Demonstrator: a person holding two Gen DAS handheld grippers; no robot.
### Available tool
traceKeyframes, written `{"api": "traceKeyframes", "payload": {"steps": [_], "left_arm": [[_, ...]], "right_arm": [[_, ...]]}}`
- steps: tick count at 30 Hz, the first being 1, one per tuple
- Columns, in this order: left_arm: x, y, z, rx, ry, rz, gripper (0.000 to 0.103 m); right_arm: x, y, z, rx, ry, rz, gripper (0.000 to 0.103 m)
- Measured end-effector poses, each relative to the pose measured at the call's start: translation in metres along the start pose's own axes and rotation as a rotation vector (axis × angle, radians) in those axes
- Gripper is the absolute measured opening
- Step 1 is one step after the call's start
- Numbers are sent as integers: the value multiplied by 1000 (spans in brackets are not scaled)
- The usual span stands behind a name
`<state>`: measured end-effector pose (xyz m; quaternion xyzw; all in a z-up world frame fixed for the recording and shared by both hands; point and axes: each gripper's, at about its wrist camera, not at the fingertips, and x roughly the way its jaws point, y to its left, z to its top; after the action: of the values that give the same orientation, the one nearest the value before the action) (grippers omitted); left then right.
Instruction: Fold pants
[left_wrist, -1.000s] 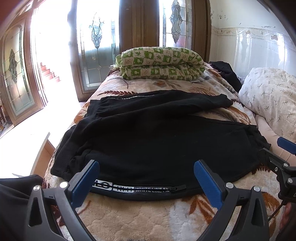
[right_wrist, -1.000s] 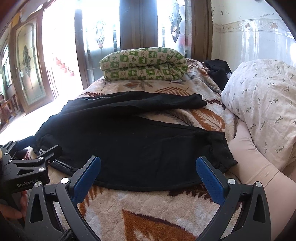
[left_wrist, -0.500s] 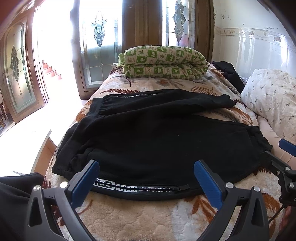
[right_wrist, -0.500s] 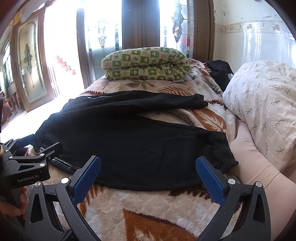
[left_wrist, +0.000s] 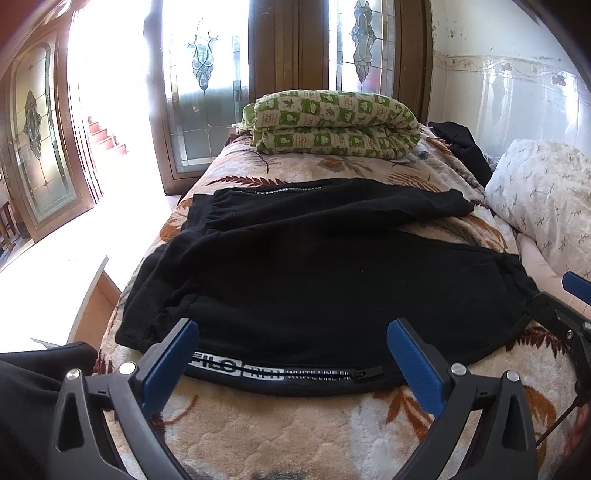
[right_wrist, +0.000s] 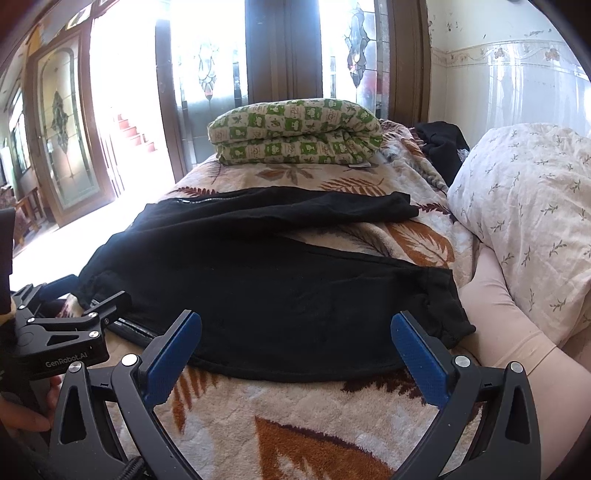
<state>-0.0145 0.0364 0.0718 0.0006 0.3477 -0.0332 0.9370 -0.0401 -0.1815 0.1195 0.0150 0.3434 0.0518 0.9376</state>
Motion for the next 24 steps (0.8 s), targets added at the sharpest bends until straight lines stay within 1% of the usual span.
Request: {"api": "traceKeyframes", "payload": {"steps": [4, 9, 17, 24], "left_arm": [[2, 5, 7, -15, 15, 7, 103], [10, 9, 13, -25, 54, 17, 103], [18, 16, 31, -1, 41, 38, 103], [29, 23, 41, 17, 45, 57, 103]], "right_arm": [[-3, 0, 14, -19, -16, 6, 103], [4, 4, 24, -71, -8, 5, 103], [21, 6, 41, -144, 9, 9, 103], [39, 6, 56, -166, 21, 38, 103]]}}
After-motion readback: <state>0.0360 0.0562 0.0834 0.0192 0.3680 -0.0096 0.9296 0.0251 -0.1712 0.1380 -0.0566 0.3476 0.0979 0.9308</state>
